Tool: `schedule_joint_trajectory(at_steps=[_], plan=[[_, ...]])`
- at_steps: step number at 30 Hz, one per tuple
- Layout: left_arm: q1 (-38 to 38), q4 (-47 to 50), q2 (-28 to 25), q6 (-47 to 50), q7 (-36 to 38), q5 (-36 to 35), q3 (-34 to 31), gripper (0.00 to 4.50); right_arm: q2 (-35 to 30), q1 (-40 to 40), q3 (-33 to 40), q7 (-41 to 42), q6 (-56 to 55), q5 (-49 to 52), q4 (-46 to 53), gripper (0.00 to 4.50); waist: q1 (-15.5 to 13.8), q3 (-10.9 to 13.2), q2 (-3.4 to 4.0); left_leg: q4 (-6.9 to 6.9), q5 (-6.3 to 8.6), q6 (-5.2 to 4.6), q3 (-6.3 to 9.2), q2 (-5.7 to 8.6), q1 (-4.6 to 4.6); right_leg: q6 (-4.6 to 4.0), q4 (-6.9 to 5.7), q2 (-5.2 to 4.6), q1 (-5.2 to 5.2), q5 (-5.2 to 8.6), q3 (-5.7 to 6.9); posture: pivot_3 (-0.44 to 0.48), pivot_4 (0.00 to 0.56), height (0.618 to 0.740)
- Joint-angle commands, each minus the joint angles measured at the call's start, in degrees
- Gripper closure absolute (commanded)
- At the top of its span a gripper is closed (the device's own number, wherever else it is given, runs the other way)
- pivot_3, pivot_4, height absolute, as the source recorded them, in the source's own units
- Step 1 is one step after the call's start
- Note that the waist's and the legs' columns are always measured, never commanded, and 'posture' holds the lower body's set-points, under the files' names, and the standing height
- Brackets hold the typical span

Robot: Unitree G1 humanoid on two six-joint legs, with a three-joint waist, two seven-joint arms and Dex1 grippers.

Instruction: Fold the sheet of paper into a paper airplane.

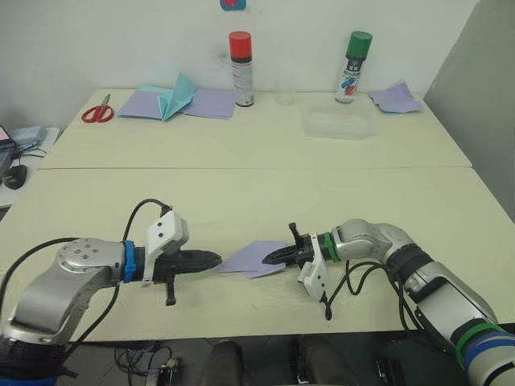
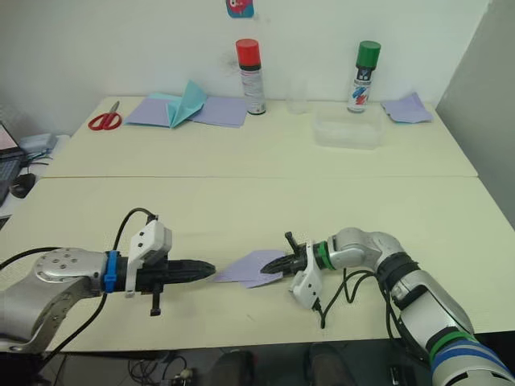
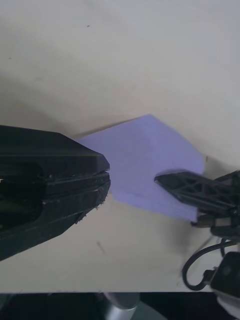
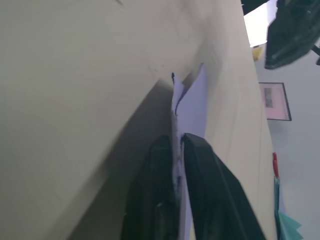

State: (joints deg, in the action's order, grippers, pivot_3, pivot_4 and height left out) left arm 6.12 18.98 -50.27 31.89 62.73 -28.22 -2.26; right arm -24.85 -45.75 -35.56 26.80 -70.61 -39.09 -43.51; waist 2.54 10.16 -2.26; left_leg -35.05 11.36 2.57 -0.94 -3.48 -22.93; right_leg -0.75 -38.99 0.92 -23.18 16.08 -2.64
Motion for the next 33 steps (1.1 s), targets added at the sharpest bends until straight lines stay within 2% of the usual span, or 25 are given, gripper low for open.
schedule_joint_trajectory(at_steps=[1, 8, 9, 19, 23, 28, 30, 33], plan=[[2.68, -1.53, 2.21, -2.12, -1.81, 2.20, 2.11, 4.50, -0.89, 0.23, -1.09, 0.12, -0.03, -0.24, -0.70, 2.84, -0.05, -0.01, -0.01, 0.00, 0.00, 0.00, -0.03, 0.00, 0.02, 0.05, -0.03, 0.00, 0.00, -0.03, -0.03, 0.000, 0.150, 0.740], [6.51, -5.45, 7.43, -4.53, -3.38, 6.09, 7.59, 4.50, -2.34, 1.15, -1.28, 1.88, 0.31, 3.37, 1.68, 0.28, -0.62, -0.02, -0.02, -0.01, 0.00, 0.00, -0.05, 0.02, 0.01, 0.07, -0.05, 0.00, 0.01, -0.05, -0.06, 0.000, 0.150, 0.740], [7.06, -6.37, 8.14, -4.98, -3.63, 6.79, 8.34, 4.50, -2.50, 1.27, -1.36, 2.20, 0.50, 3.84, 1.99, 0.03, -0.69, -0.03, -0.02, 0.00, 0.00, 0.00, -0.06, 0.03, 0.01, 0.07, -0.05, 0.00, 0.01, -0.05, -0.07, 0.000, 0.150, 0.740], [7.25, -10.25, 9.12, -8.06, -2.34, 11.67, 13.54, 4.50, -4.64, 3.24, -1.96, 7.62, 3.84, 9.38, 6.46, 0.03, -0.81, -0.03, -0.03, 0.00, 0.00, 0.00, -0.05, 0.08, 0.00, 0.07, -0.05, -0.01, 0.03, -0.05, -0.06, 0.000, 0.150, 0.740], [7.25, -12.34, 9.40, -10.57, -2.70, 14.61, 14.99, 4.50, -9.30, 5.55, -3.69, 17.20, 8.18, 19.27, 12.84, 0.03, -1.01, -0.04, -0.03, -0.01, 0.00, 0.00, -0.04, 0.12, 0.00, 0.08, -0.05, -0.01, 0.05, -0.05, -0.05, 0.000, 0.150, 0.740], [5.84, -13.63, 9.74, -13.57, -3.02, 16.52, 15.85, 4.50, -18.33, 9.96, -2.98, 29.71, 20.14, 34.88, 27.57, 0.03, -1.17, -0.05, -0.02, -0.01, 0.01, -0.02, -0.04, 0.31, 0.00, 0.12, -0.02, -0.17, 0.12, -0.07, -0.07, 0.000, 0.150, 0.740], [4.94, -12.94, 9.61, -14.32, -2.63, 16.48, 16.06, 4.50, -20.87, 11.79, -0.88, 32.28, 25.72, 39.41, 32.72, 0.03, -1.08, -0.06, -0.02, -0.02, 0.01, -0.02, -0.04, 0.30, 0.01, 0.15, -0.02, -0.26, 0.13, -0.08, -0.07, 0.000, 0.150, 0.740], [3.40, -11.54, 9.07, -15.93, -1.97, 16.35, 16.01, 4.50, -21.39, 15.44, 4.22, 31.76, 41.95, 46.81, 40.46, 0.03, -1.00, -0.06, -0.02, -0.04, 0.01, -0.02, -0.03, 0.15, 0.03, 0.16, -0.03, -0.25, 0.13, -0.09, -0.04, 0.000, 0.150, 0.740]])
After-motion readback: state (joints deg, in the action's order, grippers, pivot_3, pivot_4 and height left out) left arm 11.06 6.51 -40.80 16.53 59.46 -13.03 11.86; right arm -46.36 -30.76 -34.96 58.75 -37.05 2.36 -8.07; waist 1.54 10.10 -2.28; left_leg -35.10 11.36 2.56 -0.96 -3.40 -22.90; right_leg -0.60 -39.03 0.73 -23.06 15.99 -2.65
